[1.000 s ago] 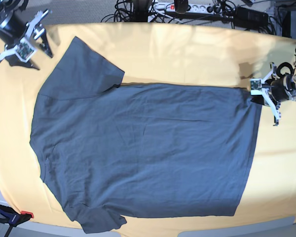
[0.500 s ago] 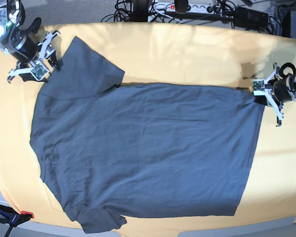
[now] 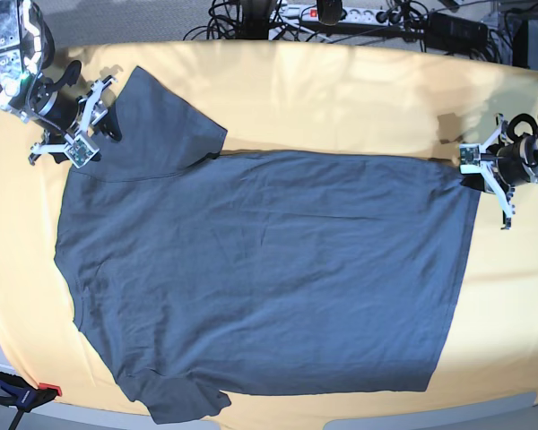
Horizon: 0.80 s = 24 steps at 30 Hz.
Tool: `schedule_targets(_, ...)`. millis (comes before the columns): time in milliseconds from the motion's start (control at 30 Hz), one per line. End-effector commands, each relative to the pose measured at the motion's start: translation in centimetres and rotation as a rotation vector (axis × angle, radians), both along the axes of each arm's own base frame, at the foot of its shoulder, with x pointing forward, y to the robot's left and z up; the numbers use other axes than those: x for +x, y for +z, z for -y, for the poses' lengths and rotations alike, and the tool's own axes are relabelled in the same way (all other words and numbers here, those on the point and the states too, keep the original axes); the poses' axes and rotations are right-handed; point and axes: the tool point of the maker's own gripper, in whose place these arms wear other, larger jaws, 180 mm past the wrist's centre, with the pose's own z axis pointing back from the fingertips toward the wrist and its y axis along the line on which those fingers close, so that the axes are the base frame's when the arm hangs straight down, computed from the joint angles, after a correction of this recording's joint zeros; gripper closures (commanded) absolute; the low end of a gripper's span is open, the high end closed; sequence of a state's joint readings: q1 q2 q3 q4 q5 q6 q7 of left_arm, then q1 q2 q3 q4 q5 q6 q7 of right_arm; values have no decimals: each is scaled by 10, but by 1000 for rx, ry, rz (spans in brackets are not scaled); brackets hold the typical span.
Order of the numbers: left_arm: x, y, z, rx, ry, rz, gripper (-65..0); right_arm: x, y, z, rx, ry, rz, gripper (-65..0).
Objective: Fold the T-shirt properly
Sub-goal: 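Grasp the shirt edge with both grippers and pull it taut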
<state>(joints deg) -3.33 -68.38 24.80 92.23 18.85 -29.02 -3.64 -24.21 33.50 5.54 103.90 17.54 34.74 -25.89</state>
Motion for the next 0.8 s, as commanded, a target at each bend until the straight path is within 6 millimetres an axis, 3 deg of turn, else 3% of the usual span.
schedule_targets(0,7,12,-6,13,-2,30,0,6,6,5,-8,3,23,-292)
schedule_targets(267,7,13,-6,12,-2,30,0,3,-12,21,-22,-45,-24,-292)
schedule_targets(433,7,13,-6,12,-2,30,0,8,-12,36,-82,-108,1,-277)
schedule_targets(500,7,12,-6,12,-2,30,0,8,-12,37,-83,-113,3,-212)
schedule_targets(633,7,13,-6,12,-2,30,0,7,-13,34,-76,-95,-5,-5)
schedule_targets(767,7,13,-6,13,-2,31,0,8,-7,30,-81,-76,6,0)
